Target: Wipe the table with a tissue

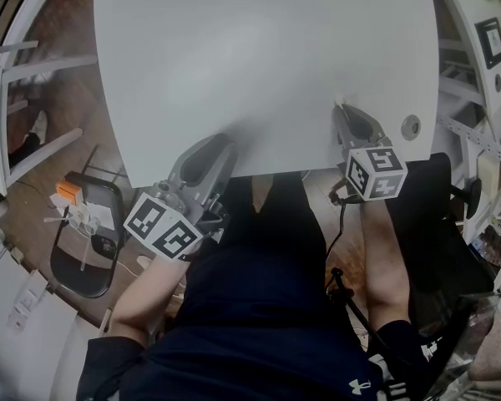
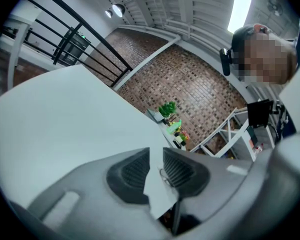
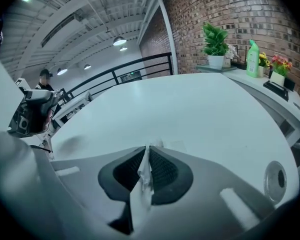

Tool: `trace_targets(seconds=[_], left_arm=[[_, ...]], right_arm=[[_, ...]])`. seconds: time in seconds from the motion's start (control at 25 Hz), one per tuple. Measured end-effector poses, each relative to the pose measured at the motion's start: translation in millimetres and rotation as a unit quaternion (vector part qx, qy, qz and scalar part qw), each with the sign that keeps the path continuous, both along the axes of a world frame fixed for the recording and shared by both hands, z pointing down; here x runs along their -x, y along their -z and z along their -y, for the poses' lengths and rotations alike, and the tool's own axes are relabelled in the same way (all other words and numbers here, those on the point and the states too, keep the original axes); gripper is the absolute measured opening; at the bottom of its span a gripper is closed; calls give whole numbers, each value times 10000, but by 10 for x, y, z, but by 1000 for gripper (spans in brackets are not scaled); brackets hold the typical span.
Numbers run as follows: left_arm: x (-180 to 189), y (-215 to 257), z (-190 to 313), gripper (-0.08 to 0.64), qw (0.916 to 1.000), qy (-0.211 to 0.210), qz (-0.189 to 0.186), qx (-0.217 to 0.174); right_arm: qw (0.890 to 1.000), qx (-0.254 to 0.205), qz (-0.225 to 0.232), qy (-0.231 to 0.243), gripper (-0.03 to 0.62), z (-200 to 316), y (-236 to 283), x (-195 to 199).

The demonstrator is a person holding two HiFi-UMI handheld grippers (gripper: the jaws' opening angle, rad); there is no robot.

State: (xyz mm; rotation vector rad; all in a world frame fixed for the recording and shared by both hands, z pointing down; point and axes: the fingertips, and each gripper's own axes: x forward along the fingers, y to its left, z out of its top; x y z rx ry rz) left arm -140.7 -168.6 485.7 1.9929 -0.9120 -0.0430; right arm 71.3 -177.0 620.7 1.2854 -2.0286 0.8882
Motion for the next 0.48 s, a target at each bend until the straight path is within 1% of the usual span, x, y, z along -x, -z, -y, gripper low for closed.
trace_targets(seconds=[0.08, 0.12, 0.2, 0.28, 0.36, 0.48], left_arm=[[-2, 22, -7, 83, 10000, 18, -1, -15], [-5, 39, -11, 83, 10000, 24, 0, -25], [-21, 89, -17, 83, 10000, 28, 13, -71], [-59, 159, -11, 83, 9998, 38, 35, -167], [-138, 268, -11, 83, 9996, 32, 52, -279], [-324, 539, -63, 83, 9990, -14, 29, -441]], right_arm=[[9999, -75, 52, 98, 28, -1, 37, 83], [9998, -166, 113, 71, 28, 11, 99, 100], [9985, -376, 359, -143, 28, 39, 297, 76], [9949, -505, 759, -437, 28, 38, 521, 0], [9876, -600, 1225, -775, 28, -12, 771, -141], [9714, -759, 1809, -1340, 28, -169, 1218, -451]])
